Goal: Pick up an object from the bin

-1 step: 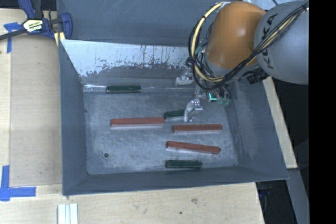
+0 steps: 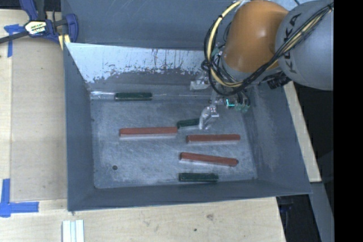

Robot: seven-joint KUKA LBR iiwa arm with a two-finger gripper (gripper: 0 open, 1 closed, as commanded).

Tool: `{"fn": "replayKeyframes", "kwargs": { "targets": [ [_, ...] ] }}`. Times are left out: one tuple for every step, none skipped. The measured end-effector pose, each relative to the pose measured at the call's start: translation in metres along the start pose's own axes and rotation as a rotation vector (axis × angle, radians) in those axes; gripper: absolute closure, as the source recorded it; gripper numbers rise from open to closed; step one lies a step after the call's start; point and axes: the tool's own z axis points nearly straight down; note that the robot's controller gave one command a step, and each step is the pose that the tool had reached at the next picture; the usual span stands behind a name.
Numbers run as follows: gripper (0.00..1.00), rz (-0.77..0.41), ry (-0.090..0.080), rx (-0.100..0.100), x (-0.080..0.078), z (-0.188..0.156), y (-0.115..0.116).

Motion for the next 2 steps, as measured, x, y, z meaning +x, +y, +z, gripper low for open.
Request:
{"fn": "replayKeyframes", "kwargs": {
  "targets": [
    [1.0, 0.054, -0.027, -0.001, -0.0057, 0.0709, -0.0112],
    [1.0, 0.054, -0.027, -0.001, -0.0057, 0.0709, -0.0112]
  ]
}}
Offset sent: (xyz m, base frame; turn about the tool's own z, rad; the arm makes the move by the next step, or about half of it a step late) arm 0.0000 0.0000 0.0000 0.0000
